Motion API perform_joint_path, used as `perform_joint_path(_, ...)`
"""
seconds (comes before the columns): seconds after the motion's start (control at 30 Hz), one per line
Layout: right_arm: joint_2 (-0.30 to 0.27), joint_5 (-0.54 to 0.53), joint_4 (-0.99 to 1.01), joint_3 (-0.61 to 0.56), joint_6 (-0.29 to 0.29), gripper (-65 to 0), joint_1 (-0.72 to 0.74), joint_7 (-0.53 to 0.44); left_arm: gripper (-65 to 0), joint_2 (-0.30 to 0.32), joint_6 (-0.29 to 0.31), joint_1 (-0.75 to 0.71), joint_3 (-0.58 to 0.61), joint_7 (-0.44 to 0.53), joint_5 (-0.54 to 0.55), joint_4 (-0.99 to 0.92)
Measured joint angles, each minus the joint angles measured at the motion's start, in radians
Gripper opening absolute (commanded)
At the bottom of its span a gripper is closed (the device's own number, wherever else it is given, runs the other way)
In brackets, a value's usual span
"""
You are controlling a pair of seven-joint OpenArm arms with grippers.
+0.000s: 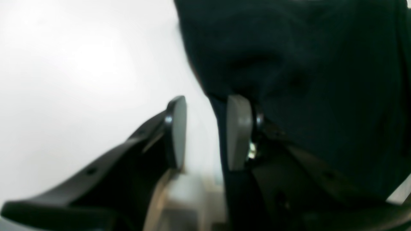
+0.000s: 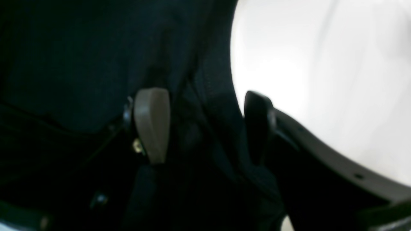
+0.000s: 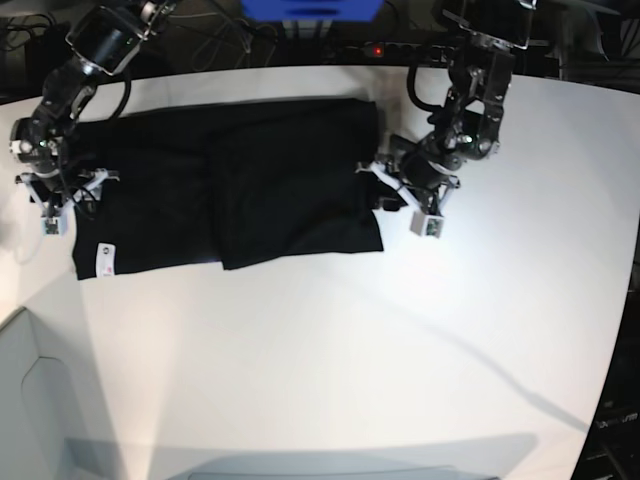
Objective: Fold the T-shirt properly
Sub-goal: 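Release the folded end and move the left gripper to the shirt's edge, then grasp the shirt's other end with the right gripper and fold it over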
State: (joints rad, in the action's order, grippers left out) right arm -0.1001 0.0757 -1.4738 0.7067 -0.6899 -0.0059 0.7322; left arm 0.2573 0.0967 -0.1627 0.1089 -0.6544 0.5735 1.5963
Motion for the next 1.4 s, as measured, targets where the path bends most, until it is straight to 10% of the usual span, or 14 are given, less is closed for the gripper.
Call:
perform_joint_path(0.17,-0.002,-0.029,0.046,0.003,0.003,-34.3,0.0,-0.035,-44.2,0.0,0.003,0.009,-0.003,0.026,0.013,-0.034)
perform_joint_path(0.33,-0.002,-0.055,0.083,-0.002,0.003,-65.0,0.006,-0.066,-44.2,0.0,0.005,0.019,-0.004,0.025,0.012,-0.043)
perform_joint_path(1.0,0.166,0.04,-0.38,-0.027,-0.002,-65.0,-0.016,0.058,-44.2,0.006,0.005,0.025,-0.008,0.023,0.011,-0.043)
perform_joint_path(1.4,0.255,0.043,-0.554,-0.441,-0.003,-65.0,-0.214,0.055,-44.2,0.005,0.005,0.084,-0.007,0.019,0.013,-0.099)
